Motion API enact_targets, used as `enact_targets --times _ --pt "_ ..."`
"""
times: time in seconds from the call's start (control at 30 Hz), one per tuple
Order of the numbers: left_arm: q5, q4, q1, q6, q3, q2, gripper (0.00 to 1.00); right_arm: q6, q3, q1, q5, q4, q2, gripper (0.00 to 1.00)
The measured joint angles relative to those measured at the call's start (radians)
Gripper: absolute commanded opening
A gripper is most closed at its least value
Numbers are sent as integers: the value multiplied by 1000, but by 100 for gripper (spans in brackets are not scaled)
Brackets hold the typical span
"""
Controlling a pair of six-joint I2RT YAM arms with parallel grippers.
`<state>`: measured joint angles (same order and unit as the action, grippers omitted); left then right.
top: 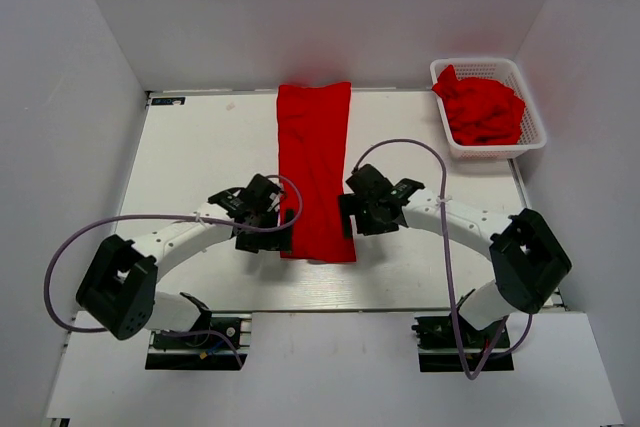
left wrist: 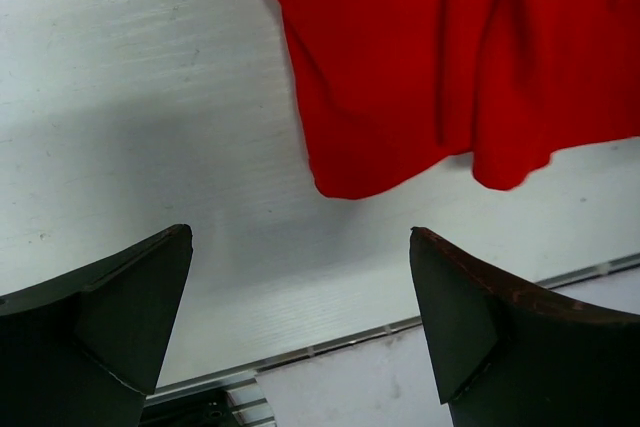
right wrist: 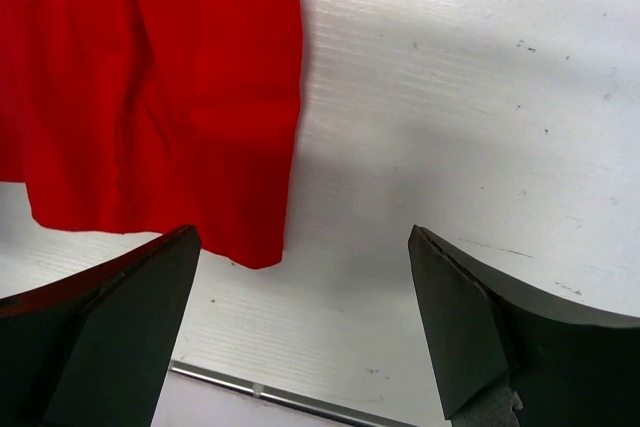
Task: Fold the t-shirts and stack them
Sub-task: Grab the bottom of the folded rectangular tshirt with both arms
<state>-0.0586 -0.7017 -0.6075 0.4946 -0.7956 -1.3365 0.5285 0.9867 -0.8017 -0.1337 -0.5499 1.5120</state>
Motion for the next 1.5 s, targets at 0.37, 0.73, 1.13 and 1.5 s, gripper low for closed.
enact_targets --times 0.37,0.73,1.13,1.5 --pt "39 120 -37 -7 83 -13 97 46 -13 -101 -115 28 74 89" --pt "76 251 -45 -12 97 -19 94 36 -13 -123 -142 97 145 89" --pt "102 314 -55 -15 90 -87 100 21 -13 -124 -140 114 166 91" --pt "124 315 -71 -23 73 -130 10 19 -11 -124 -97 116 171 15"
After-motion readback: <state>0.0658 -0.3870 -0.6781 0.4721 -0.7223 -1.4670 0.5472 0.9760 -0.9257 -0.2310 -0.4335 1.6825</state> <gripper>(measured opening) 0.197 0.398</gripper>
